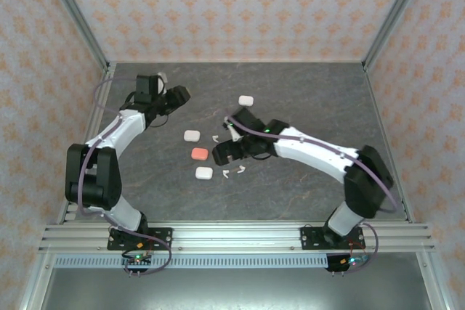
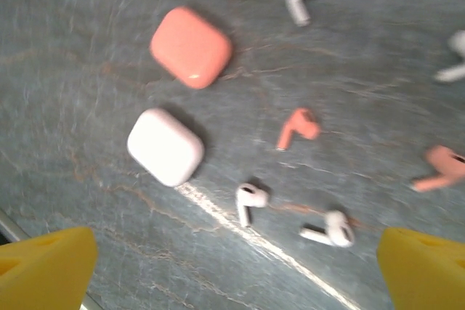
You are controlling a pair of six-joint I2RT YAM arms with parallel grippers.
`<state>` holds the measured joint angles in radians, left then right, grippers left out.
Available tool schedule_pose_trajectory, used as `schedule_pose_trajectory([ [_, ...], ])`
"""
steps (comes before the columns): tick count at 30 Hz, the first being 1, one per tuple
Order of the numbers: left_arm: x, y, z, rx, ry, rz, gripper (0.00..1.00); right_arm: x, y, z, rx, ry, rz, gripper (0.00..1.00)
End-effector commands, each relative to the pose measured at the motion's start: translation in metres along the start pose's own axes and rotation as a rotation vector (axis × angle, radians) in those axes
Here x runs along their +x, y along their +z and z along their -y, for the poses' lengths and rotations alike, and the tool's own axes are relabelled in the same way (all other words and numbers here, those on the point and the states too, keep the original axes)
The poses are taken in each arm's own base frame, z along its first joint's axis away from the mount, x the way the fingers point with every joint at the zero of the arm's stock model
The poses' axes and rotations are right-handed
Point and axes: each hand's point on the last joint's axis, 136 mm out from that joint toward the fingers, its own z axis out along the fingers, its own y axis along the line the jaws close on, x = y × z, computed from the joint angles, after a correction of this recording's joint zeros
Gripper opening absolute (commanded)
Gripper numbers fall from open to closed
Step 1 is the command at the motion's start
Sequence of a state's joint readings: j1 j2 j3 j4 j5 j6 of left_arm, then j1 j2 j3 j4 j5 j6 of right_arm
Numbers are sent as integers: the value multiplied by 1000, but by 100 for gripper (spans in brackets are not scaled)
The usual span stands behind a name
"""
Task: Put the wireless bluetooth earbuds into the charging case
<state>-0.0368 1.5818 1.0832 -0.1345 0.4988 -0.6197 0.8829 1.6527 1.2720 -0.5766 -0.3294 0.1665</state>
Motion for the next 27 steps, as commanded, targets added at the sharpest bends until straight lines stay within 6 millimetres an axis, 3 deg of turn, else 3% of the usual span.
schedule_pose_trajectory([
  [1,6,-26,-20,-63,-61,-2,59,2,19,-23,17,-171,-64,98],
  [6,8,-51,-53,-90,-135,17,60,14,48,-39,35,-351,-175,96],
  [12,13,-75,-80,-119,-185,35,61,18,74,-44,69,-479,-270,91],
  [20,13,-86,-87,-118,-194,41,62,22,97,-32,148,-584,-352,89],
  [27,8,-87,-84,-111,-196,55,62,32,112,-29,165,-644,-405,81],
])
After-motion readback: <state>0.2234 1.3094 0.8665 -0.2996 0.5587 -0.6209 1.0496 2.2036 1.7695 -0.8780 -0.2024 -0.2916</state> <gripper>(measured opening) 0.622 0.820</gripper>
